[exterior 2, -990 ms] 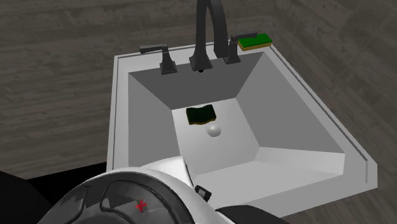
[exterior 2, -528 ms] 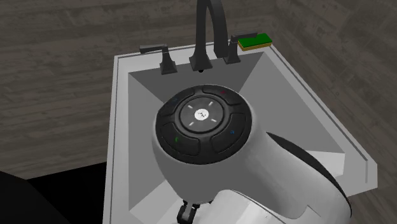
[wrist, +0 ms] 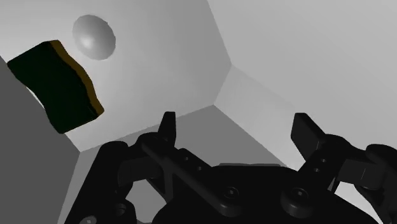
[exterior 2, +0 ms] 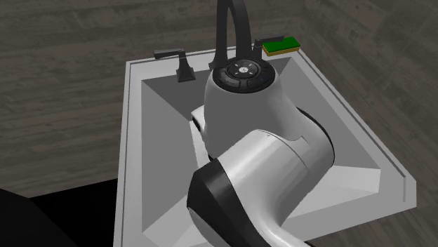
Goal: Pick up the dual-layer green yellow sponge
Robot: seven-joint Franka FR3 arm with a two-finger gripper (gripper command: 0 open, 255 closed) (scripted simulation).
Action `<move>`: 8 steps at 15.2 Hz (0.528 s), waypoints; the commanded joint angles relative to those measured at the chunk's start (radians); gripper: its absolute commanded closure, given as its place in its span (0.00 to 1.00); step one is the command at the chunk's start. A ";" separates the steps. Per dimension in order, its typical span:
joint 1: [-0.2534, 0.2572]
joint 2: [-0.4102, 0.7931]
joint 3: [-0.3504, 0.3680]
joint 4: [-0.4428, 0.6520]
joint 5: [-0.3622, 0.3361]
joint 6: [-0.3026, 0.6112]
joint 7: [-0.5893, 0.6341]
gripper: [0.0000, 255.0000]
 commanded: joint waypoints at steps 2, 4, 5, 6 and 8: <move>0.029 0.109 -0.081 0.059 0.035 0.065 -0.143 0.00; 0.049 0.189 -0.133 0.109 0.078 0.098 -0.245 0.00; 0.059 0.231 -0.158 0.137 0.106 0.112 -0.299 0.00; 0.069 0.275 -0.182 0.167 0.139 0.124 -0.355 0.00; 0.083 0.369 -0.224 0.231 0.216 0.140 -0.472 0.00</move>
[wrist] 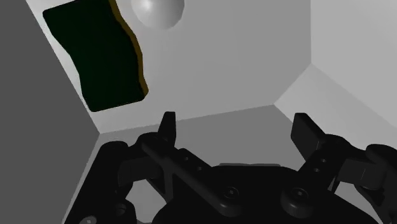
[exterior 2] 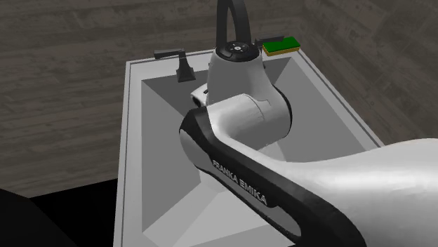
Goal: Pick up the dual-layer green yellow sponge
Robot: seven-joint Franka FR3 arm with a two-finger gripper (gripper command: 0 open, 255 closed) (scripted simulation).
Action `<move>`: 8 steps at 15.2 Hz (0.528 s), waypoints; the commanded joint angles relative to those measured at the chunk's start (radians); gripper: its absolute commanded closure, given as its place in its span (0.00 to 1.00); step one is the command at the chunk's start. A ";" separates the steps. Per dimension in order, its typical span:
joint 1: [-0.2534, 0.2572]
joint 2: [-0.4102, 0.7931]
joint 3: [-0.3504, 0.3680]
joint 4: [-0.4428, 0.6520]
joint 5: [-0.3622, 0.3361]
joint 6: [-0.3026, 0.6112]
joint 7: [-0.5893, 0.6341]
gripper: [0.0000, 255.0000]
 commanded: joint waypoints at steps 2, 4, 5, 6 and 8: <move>0.008 0.157 -0.053 0.111 0.138 0.016 -0.193 0.00; -0.011 0.260 -0.062 0.191 0.234 0.008 -0.311 0.00; -0.028 0.311 -0.058 0.235 0.279 -0.001 -0.365 0.00; -0.051 0.361 -0.049 0.280 0.321 -0.011 -0.416 0.00; -0.099 0.457 -0.026 0.377 0.395 -0.038 -0.505 0.00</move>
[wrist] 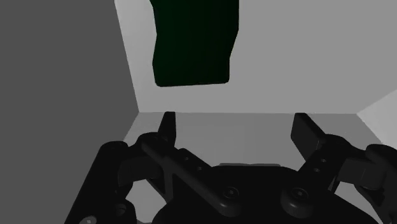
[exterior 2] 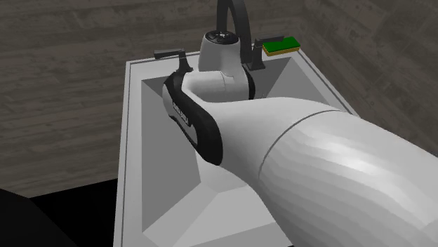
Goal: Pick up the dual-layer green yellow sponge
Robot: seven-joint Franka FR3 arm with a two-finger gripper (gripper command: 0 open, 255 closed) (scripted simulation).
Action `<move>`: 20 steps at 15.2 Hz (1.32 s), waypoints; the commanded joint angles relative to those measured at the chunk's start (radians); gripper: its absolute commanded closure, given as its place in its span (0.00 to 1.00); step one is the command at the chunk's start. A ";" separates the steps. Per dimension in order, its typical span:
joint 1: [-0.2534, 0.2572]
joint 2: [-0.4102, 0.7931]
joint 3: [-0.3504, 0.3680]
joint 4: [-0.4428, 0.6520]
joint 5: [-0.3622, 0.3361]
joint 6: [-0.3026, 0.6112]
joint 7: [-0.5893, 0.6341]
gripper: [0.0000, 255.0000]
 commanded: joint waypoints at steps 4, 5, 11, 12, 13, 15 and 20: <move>-0.089 0.154 0.043 0.139 0.108 -0.025 -0.131 0.00; -0.091 0.159 0.046 0.133 0.113 -0.015 -0.135 0.00; -0.100 0.186 0.060 0.108 0.138 0.031 -0.155 0.00; -0.100 0.186 0.061 0.108 0.138 0.031 -0.155 0.00; -0.099 0.185 0.061 0.103 0.138 0.035 -0.156 1.00; -0.099 0.186 0.061 0.102 0.140 0.037 -0.157 1.00; -0.101 0.185 0.061 0.101 0.139 0.037 -0.159 1.00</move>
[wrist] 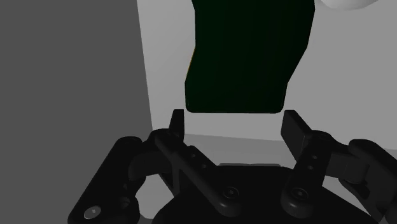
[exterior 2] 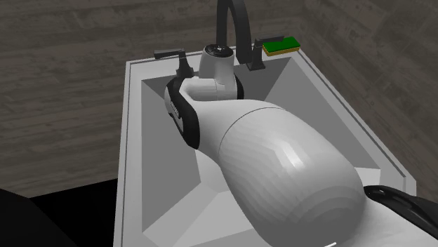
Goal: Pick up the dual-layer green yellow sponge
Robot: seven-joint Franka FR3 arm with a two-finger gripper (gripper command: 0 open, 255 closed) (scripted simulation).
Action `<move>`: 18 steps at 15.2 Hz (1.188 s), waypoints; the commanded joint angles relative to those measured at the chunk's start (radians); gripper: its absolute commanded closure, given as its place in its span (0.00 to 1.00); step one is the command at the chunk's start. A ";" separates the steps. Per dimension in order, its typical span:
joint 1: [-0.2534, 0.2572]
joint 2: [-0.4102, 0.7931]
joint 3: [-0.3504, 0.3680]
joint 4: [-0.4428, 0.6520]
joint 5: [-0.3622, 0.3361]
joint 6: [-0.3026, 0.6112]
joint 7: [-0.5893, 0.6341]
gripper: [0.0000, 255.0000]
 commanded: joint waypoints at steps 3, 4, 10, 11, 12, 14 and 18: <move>-0.001 -0.005 -0.005 0.007 -0.005 -0.016 0.009 1.00; 0.000 -0.011 -0.008 0.012 -0.011 -0.026 0.013 1.00; 0.007 -0.045 -0.022 0.048 -0.043 -0.088 0.040 1.00; 0.008 -0.050 -0.024 0.055 -0.048 -0.098 0.044 1.00; 0.009 -0.055 -0.025 0.062 -0.053 -0.109 0.048 1.00; 0.010 -0.064 -0.029 0.077 -0.063 -0.131 0.056 1.00; 0.009 -0.077 -0.032 0.103 -0.076 -0.166 0.069 1.00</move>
